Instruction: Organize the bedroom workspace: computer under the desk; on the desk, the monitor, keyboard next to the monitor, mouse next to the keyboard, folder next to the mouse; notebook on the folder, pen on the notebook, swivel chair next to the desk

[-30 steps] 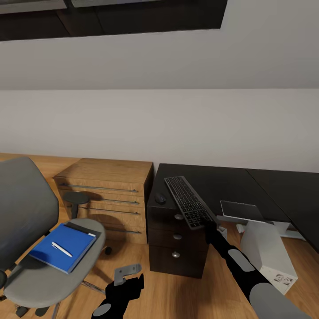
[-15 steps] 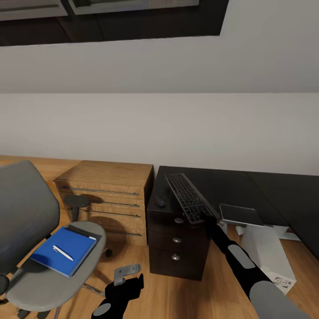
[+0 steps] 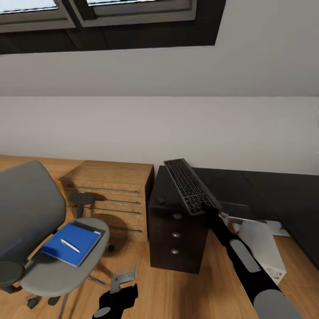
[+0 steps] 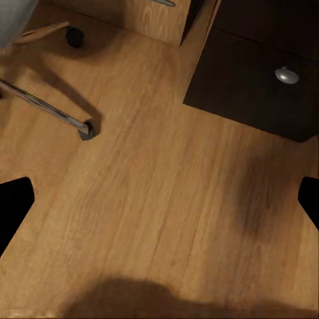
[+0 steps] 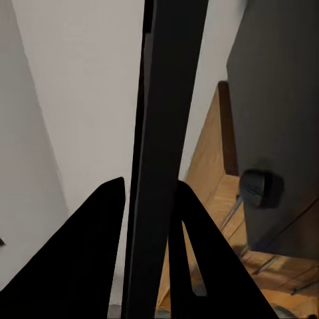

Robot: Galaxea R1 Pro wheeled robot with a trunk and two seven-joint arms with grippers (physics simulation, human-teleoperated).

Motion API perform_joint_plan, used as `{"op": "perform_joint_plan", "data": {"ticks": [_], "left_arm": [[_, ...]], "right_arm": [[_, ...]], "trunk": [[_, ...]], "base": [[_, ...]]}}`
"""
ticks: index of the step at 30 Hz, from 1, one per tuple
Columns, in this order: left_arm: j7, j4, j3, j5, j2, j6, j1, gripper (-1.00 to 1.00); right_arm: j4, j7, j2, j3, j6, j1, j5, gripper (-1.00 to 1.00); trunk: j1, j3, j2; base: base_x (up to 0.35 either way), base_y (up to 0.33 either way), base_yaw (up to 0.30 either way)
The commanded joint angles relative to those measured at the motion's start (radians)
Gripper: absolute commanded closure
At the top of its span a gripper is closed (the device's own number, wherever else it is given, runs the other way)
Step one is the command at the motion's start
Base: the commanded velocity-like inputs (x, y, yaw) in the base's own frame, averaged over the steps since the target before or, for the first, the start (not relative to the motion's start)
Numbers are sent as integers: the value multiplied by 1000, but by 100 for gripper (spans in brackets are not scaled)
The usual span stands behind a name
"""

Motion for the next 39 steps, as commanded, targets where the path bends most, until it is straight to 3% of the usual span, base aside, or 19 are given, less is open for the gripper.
{"op": "perform_joint_plan", "data": {"ticks": [1, 6, 8, 9, 11, 18, 25, 26, 39], "left_arm": [[7, 17, -2, 4, -4, 3, -1, -100], [3, 151, -7, 1, -19, 1, -1, -100], [3, 188, -7, 0, -19, -2, -1, -100], [0, 245, -9, 0, -20, -6, -1, -100], [-18, 327, -25, -1, -20, -9, -1, -100], [-98, 403, -53, -2, -22, -56, -1, -100], [-105, 449, -58, -1, -23, -65, -1, -100], [-105, 502, -57, -3, -25, -68, -1, -100], [-102, 527, -51, -5, -28, -117, -1, -100]], "right_arm": [[-46, -29, -1, 2, 1, 21, -10, 100], [-365, -245, -2, 1, -20, 162, -16, 100], [-449, -263, -1, 1, -25, 202, -17, 100], [-534, -275, -1, 2, -29, 254, -18, 100], [-580, -279, -1, 1, -29, 286, -18, 100], [-599, -278, -1, 1, -30, 301, -19, 100], [-597, -273, -1, 1, -60, 302, -19, 100], [-597, -274, 0, 1, -69, 302, -20, 100], [-600, -279, 0, -24, -73, 302, -20, 100]], "trunk": [[-5, 2, 7], [-24, 18, 42], [-31, 24, 56], [-35, 27, 63], [-43, 34, 77], [-70, 56, 126], [-97, 77, 175], [-100, 81, 182], [-150, 121, 273]], "base": [[-301, 0, 0], [-89, 0, 0], [-13, 0, 0], [-5, 0, 0], [-2, 0, 0], [0, 0, 0], [-10, 0, 0], [-282, -110, 0], [-287, -217, 0]]}}
